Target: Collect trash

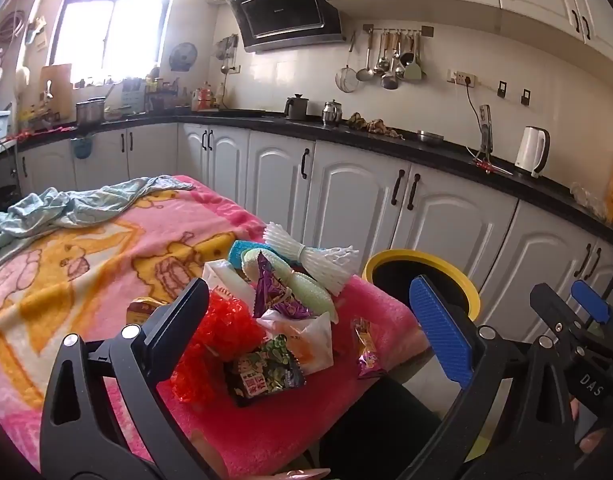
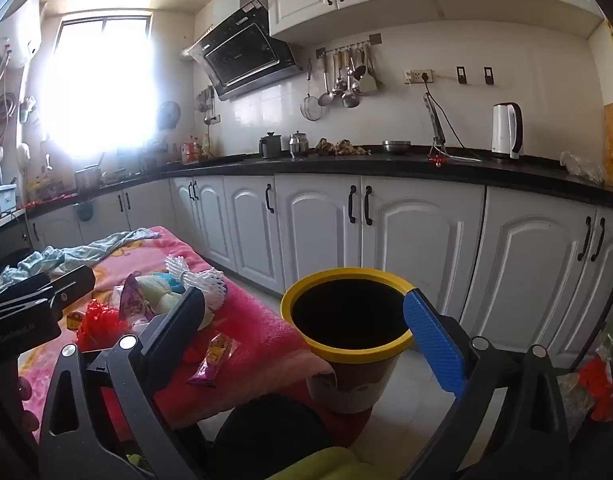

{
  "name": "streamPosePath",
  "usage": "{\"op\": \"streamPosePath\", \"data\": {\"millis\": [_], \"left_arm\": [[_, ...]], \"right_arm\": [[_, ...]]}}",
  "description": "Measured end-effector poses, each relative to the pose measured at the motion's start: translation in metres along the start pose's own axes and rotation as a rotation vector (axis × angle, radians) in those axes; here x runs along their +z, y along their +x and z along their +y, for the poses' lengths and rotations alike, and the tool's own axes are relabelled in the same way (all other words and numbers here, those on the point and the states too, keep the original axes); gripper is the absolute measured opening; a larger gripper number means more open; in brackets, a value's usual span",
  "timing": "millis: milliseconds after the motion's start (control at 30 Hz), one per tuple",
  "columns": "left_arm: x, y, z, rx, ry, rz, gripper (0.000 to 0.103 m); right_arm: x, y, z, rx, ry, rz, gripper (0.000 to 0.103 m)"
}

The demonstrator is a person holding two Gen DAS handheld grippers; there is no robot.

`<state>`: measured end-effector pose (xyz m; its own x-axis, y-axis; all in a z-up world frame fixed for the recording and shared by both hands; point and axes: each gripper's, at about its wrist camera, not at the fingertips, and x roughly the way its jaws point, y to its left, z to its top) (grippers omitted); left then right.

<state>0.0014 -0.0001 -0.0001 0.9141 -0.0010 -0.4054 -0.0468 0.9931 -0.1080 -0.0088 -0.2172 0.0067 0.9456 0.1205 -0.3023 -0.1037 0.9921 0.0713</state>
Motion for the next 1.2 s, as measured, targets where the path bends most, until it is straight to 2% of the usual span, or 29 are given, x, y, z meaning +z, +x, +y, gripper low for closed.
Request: {"op": "streamPosePath", "data": {"millis": [100,1200], "left_arm": [[0.0,-0.002,0.002,-0.007,-0.013,-0.019,0.092],[0.02,-0.004,0.002,0.001,-0.002,-0.031,0.092]], "right_arm": [[0.0,0.0,0.0,-0.004,-0.008,-0.011,0.097],[0.001,-0.001,0.005,0.002,-0.018,-0.01,0.097]]}}
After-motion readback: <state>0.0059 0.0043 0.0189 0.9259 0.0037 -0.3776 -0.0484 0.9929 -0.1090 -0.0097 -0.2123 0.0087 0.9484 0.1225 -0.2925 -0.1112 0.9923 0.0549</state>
